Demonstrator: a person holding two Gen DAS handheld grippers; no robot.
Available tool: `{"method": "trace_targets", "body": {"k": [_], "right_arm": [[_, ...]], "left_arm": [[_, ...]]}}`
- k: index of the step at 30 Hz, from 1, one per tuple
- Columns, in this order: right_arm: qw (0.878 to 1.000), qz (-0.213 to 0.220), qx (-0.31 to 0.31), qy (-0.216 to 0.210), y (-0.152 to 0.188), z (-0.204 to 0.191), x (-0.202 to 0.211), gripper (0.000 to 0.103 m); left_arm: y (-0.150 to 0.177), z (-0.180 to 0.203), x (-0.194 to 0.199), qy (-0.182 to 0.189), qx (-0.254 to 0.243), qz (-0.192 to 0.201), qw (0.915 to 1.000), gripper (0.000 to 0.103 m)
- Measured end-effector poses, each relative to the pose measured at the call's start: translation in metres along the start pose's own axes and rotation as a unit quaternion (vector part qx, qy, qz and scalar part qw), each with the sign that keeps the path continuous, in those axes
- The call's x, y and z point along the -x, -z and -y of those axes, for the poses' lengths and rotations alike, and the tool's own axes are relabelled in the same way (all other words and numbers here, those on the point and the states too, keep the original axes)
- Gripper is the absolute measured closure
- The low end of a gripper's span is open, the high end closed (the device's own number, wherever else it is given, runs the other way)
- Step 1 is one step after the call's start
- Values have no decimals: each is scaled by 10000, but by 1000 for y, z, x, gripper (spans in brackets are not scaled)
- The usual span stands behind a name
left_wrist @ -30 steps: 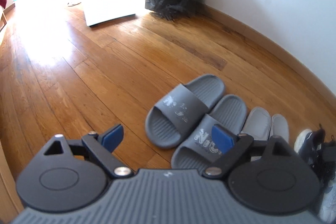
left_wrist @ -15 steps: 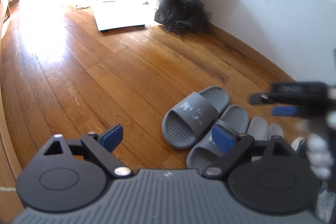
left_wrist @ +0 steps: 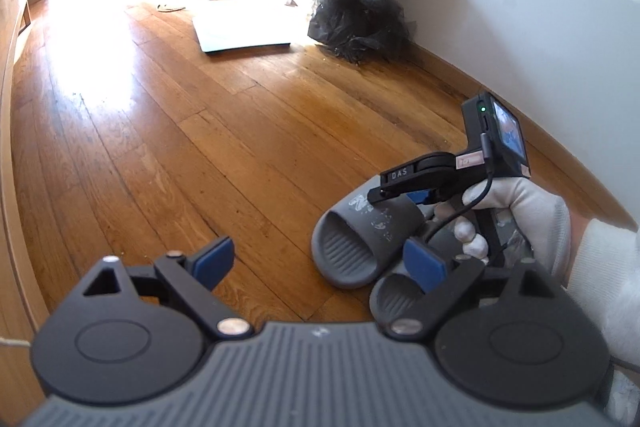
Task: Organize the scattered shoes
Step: 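Press the right gripper onto the dark grey slides to align them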
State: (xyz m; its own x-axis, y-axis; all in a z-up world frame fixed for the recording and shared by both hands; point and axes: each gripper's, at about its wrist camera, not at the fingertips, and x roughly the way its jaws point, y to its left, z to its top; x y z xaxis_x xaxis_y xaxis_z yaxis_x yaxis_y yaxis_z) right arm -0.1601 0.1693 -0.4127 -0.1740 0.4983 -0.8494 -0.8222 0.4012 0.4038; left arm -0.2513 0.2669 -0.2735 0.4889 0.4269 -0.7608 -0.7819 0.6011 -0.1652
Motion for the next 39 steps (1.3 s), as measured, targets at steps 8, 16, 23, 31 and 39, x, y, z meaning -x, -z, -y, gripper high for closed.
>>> {"method": "trace_targets", "body": {"k": [8, 16, 23, 31, 39], "right_arm": [[9821, 387, -1841, 106, -12, 48, 61, 40], [9239, -1078, -3588, 777, -9, 105, 12, 44], [9162, -1113, -3832, 364, -25, 98, 5, 44], [9209, -1440, -3603, 381, -21, 87, -13, 48], [9538, -1295, -2264, 1491, -27, 34, -25, 76]], "left_arm": [[0, -4, 2, 100, 70, -37, 9999, 11], [1, -4, 3, 132, 91, -64, 9999, 11], [5, 0, 3, 101, 16, -159, 9998, 10], [7, 2, 5, 99, -11, -194, 9998, 10], [5, 0, 1, -9, 62, -291, 9996, 9]]}}
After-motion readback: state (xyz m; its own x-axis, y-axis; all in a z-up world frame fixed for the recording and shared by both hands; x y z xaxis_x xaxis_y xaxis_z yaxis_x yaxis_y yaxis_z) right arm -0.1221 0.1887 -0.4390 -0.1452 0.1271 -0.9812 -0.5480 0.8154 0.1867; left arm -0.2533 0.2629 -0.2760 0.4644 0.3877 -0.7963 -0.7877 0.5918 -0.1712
